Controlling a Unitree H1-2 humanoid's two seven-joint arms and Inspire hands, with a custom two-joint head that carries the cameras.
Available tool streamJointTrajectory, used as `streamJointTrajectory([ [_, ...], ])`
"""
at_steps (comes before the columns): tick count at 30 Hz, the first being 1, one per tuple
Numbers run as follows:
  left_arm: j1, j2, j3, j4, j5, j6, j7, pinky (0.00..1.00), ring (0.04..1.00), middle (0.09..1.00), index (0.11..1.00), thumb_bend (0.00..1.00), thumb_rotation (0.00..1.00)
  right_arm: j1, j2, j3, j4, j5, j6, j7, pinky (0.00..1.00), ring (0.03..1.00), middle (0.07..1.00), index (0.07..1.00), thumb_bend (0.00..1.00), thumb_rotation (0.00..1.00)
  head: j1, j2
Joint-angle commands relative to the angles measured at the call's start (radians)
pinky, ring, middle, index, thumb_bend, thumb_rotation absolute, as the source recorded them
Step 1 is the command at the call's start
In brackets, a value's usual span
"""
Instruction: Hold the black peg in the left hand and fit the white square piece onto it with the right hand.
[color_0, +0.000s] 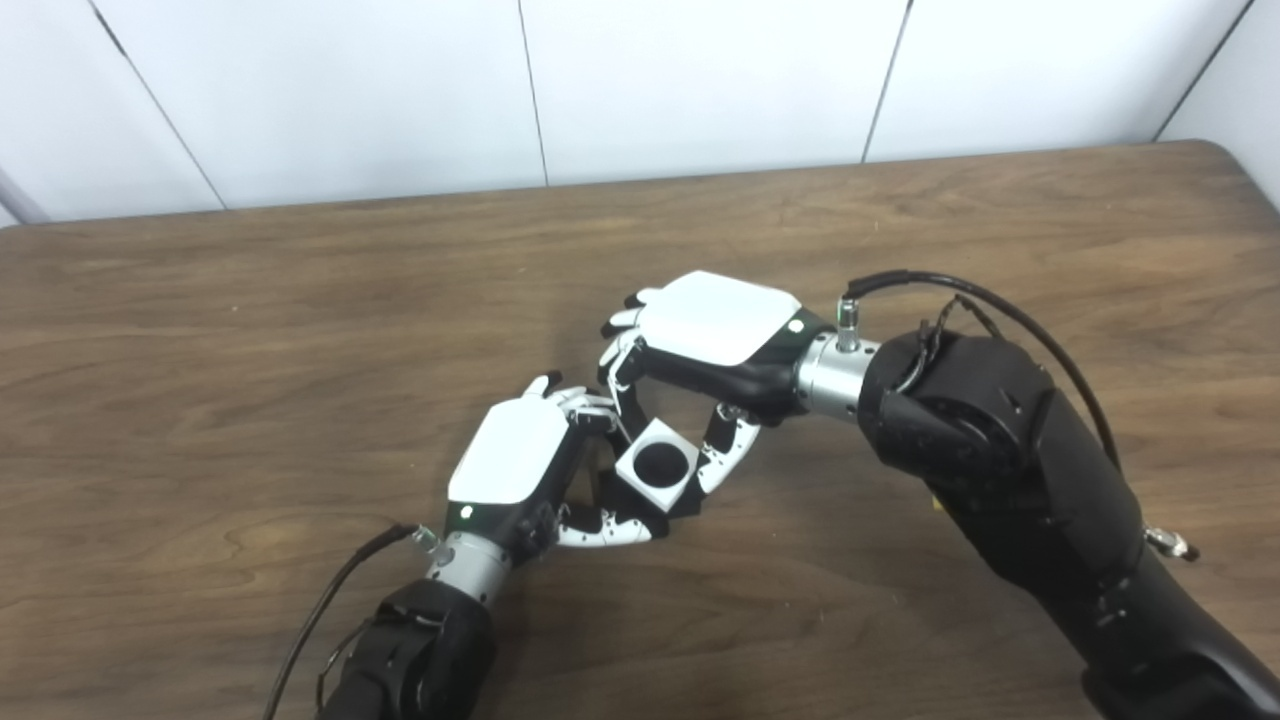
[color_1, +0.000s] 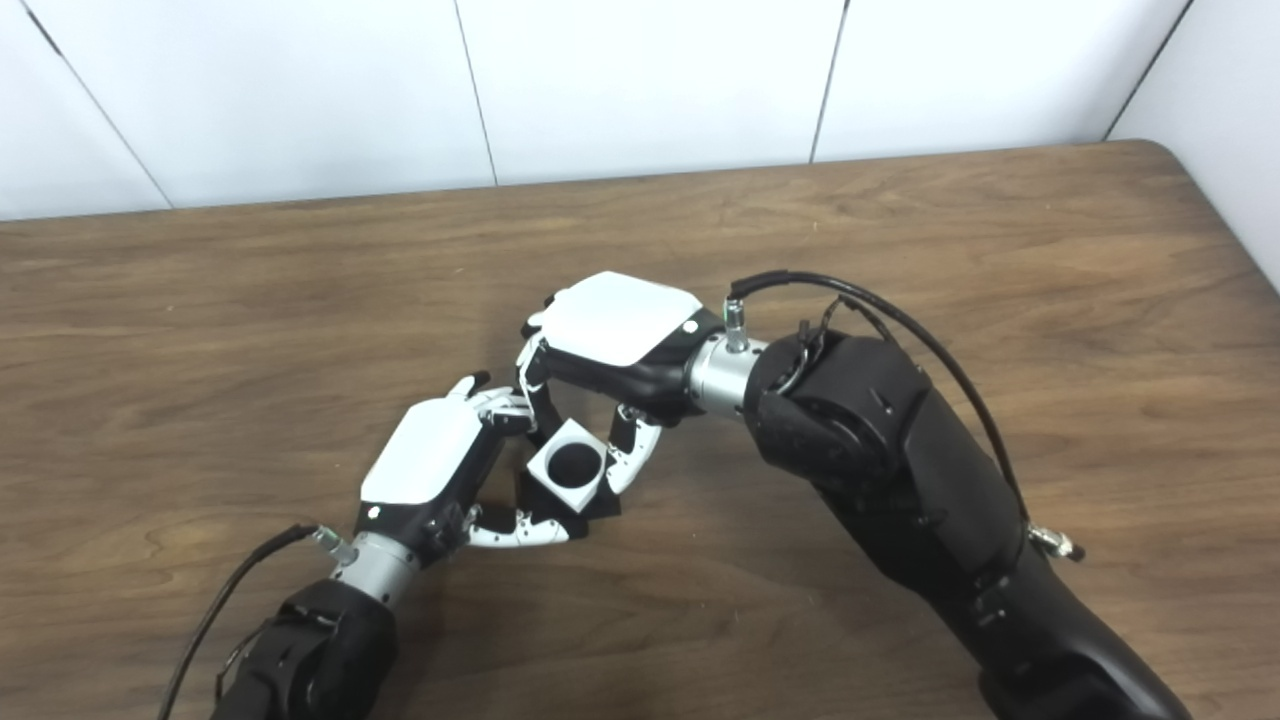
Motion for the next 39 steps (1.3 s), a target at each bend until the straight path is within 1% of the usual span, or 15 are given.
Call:
streamJointTrajectory([
  [1,0.015,0.002,-0.018,0.016,-0.004,0.006,-0.043,0.98,0.838,0.761,0.484,0.52,0.05,-0.030,0.005,-0.012,-0.004,0.000,-0.012,-0.029,0.95,0.915,0.790,0.486,0.52,0.14,-0.002,0.002],
  [7,0.013,0.002,-0.020,0.018,-0.001,0.005,-0.042,0.98,0.840,0.761,0.484,0.52,0.05,-0.029,0.006,-0.019,0.012,0.005,-0.009,-0.042,0.96,0.922,0.790,0.486,0.52,0.13,-0.001,0.001],
  [18,0.013,-0.003,-0.015,0.020,-0.009,0.010,-0.042,0.99,0.845,0.763,0.484,0.52,0.05,-0.036,-0.006,-0.027,0.031,-0.001,-0.014,-0.051,0.95,0.926,0.780,0.486,0.52,0.13,-0.004,0.000],
  [30,0.013,-0.004,-0.013,0.020,-0.012,0.011,-0.041,1.00,0.847,0.763,0.484,0.52,0.05,-0.019,-0.004,-0.013,0.032,-0.007,-0.013,-0.044,0.93,0.917,0.782,0.486,0.52,0.13,-0.003,-0.001],
  [39,0.010,-0.009,-0.017,0.016,-0.006,0.018,-0.045,1.00,0.847,0.761,0.484,0.52,0.05,-0.004,-0.004,-0.016,0.027,0.003,-0.025,-0.063,0.93,0.908,0.779,0.487,0.52,0.14,-0.003,0.002],
])
